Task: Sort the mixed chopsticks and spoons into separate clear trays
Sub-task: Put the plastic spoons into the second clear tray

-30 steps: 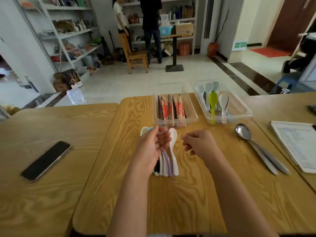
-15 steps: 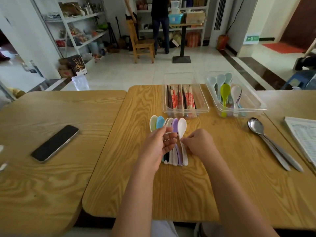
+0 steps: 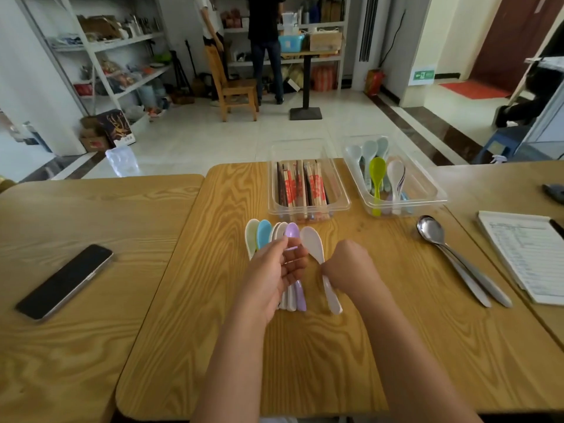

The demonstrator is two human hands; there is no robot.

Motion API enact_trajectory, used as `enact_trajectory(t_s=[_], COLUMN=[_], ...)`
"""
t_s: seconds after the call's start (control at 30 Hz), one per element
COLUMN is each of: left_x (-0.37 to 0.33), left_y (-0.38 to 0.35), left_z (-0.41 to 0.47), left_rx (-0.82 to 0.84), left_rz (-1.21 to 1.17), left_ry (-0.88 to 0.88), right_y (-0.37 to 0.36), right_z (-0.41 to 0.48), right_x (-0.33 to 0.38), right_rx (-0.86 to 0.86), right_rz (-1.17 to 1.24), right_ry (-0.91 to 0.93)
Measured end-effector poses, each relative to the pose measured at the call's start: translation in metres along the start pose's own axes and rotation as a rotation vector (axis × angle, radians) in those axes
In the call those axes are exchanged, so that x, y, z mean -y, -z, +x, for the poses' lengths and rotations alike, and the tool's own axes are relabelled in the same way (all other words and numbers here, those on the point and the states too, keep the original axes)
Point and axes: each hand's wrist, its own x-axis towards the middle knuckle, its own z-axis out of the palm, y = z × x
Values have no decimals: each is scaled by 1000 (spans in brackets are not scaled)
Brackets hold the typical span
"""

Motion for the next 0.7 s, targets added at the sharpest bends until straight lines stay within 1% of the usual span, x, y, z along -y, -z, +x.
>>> enact_trajectory(t_s=[0.07, 0.13, 0.23, 0.3, 0.37, 0.43, 0.57, 0.7], left_x=[-1, -8, -27, -42, -55, -65, -74, -74], left_y=[-12, -25, -49, -69, -90, -110, -132, -137], left_z=[4, 12, 30, 47, 67, 89, 123, 140], left_rx=[32, 68, 139, 200, 233, 236, 214, 205], left_rz=[-10, -20, -28, -6, 41, 84, 143, 162], left_ry=[2, -10, -34, -48, -53, -40, -23, -18], right_y=[15, 42, 96, 130, 156, 168, 155, 135], right_z=[0, 2, 14, 38, 73, 114, 182, 203], right_x=[-10, -20, -29, -26, -19, -12, -14, -16], right_rx=[53, 60, -54, -155, -207, -209, -154, -122], right_rz=[61, 182, 386, 469, 468, 437, 292, 225], right_ry=[5, 26, 60, 43, 2, -60, -124, -136])
